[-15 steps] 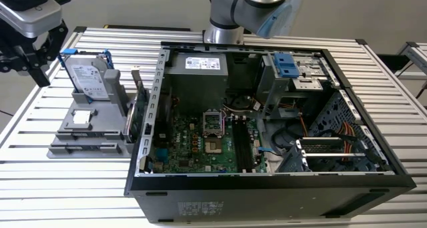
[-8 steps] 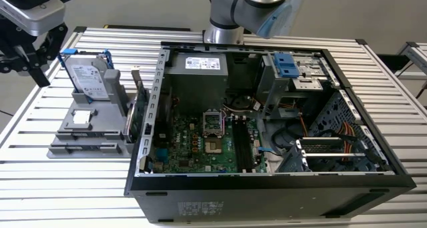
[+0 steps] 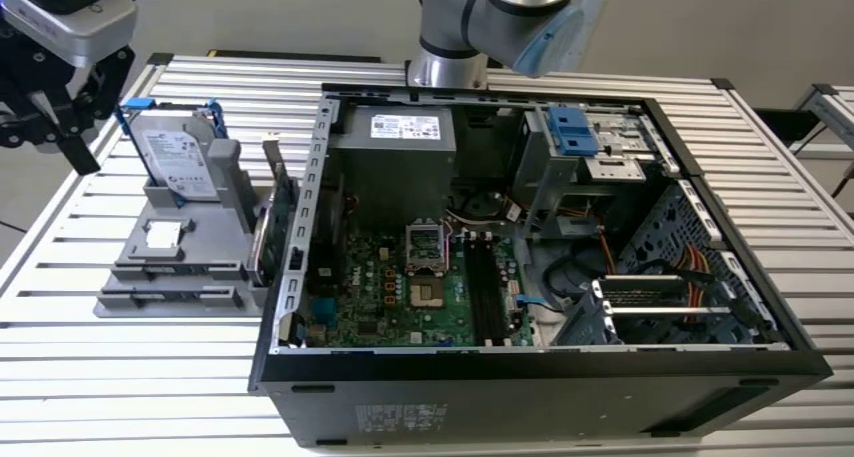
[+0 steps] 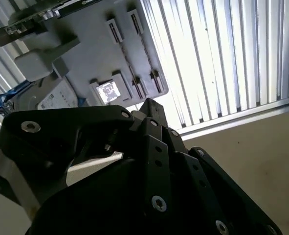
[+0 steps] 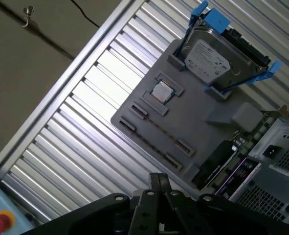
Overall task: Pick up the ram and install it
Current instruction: 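Pick up the ram and move it above insertion slot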
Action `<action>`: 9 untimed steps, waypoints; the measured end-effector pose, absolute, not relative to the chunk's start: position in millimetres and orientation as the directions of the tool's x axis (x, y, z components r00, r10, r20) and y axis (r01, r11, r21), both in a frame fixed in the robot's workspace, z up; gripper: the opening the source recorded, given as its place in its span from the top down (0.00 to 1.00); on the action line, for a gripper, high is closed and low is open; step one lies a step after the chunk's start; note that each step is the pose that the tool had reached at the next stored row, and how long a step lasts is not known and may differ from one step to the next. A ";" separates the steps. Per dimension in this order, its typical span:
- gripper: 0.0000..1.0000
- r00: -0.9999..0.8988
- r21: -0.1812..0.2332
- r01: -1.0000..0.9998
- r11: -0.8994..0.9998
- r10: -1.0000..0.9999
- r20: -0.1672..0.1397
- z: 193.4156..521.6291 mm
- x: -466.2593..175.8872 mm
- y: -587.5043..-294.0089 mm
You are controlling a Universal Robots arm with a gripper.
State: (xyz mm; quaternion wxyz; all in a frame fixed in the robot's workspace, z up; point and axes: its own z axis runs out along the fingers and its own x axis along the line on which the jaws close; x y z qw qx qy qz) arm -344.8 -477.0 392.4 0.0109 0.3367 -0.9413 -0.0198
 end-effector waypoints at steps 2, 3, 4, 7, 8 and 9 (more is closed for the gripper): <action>1.00 -0.760 0.045 -0.649 0.760 -0.649 0.007 392.4 -344.8 -477.1; 1.00 -0.754 0.045 -0.656 0.753 -0.657 0.007 392.4 -344.8 -477.0; 1.00 -0.747 0.045 -0.664 0.747 -0.664 0.007 392.4 -344.8 -477.0; 1.00 -0.725 0.045 -0.688 0.725 -0.689 0.007 392.4 -344.8 -477.1; 1.00 -0.718 0.045 -0.695 0.717 -0.696 0.007 392.4 -344.9 -476.9; 1.00 -0.709 0.045 -0.704 0.709 -0.705 0.007 392.5 -344.9 -476.9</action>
